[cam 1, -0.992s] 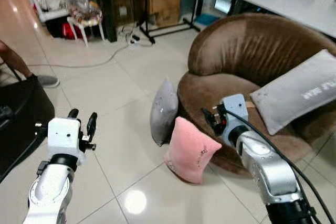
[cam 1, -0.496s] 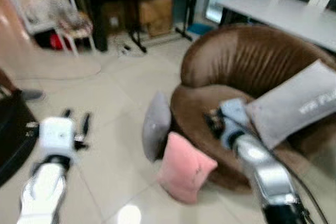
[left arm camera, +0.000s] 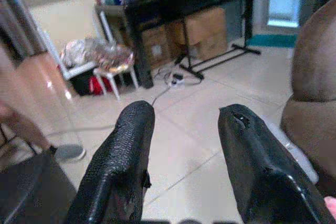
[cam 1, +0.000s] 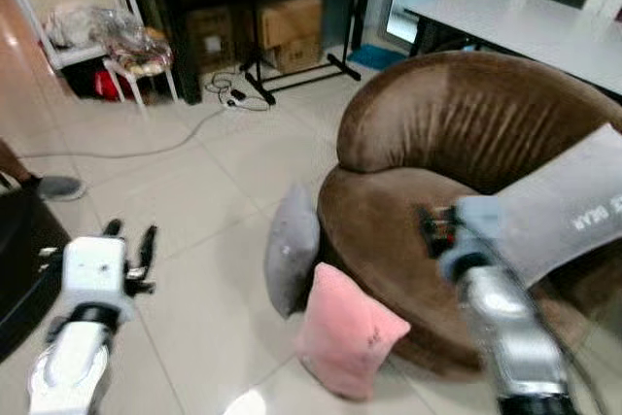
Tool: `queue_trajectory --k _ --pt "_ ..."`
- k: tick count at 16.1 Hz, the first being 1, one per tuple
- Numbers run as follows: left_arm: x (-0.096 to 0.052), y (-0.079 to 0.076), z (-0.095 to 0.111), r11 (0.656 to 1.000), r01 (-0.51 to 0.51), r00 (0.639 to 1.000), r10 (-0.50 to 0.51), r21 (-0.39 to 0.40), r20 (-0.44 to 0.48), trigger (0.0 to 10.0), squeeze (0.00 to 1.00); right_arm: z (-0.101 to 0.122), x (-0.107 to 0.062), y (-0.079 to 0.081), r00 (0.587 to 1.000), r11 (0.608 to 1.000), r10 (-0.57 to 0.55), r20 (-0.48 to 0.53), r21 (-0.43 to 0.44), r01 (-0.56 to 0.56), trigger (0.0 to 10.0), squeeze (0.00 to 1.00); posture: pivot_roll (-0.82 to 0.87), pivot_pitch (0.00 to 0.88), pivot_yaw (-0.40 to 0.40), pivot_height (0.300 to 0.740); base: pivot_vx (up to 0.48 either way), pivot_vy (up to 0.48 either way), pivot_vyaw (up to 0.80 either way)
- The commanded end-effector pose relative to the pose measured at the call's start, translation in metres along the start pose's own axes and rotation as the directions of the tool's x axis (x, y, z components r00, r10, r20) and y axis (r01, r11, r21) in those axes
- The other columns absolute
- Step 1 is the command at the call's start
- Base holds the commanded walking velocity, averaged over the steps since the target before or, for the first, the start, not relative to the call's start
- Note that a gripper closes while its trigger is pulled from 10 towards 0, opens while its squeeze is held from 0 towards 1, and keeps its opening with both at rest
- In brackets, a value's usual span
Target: Move the pillow to the sofa from floor
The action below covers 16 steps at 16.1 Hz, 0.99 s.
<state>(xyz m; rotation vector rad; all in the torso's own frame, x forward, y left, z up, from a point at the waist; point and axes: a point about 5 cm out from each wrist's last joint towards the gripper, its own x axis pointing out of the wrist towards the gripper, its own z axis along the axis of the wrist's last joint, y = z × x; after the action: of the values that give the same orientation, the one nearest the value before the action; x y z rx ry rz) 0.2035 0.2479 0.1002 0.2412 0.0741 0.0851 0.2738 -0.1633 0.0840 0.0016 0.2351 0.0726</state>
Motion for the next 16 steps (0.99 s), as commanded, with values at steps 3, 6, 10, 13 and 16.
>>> queue_trajectory --k 3,6,10,13,16 --pt "0.0 -0.01 0.001 0.999 0.041 0.999 -0.041 -0.003 0.018 10.0 0.0 -0.005 -0.003 -0.013 1.0 1.0 -0.017 -0.007 0.006 0.017 10.0 0.0 0.01 0.0 -0.018 0.74 0.303 0.0 -0.53" --pt "0.0 -0.014 0.0 0.998 0.055 0.998 -0.055 0.0 0.025 10.0 0.0 -0.004 -0.002 -0.004 0.999 0.999 0.038 0.005 -0.023 -0.038 10.0 0.0 0.02 0.0 -0.024 0.74 0.304 0.0 -0.53" --pt "0.001 -0.015 0.004 0.998 0.067 0.997 -0.067 0.009 0.036 10.0 0.0 -0.004 0.0 0.002 0.998 0.997 0.07 -0.006 -0.022 -0.07 10.0 0.0 0.02 0.0 -0.026 0.74 0.307 0.0 0.0" --pt "0.003 -0.015 0.006 0.997 0.073 0.996 -0.074 0.016 0.046 10.0 0.0 -0.002 0.002 0.005 0.994 0.994 0.108 -0.006 -0.012 -0.108 10.0 0.0 0.02 0.0 -0.024 0.74 0.303 0.0 0.0" --pt "0.004 -0.015 0.006 0.998 0.063 0.997 -0.064 0.03 0.046 10.0 0.0 -0.003 0.002 0.011 0.986 0.986 0.161 -0.03 -0.039 -0.163 10.0 0.0 0.02 0.0 -0.024 0.74 0.085 0.0 0.0"
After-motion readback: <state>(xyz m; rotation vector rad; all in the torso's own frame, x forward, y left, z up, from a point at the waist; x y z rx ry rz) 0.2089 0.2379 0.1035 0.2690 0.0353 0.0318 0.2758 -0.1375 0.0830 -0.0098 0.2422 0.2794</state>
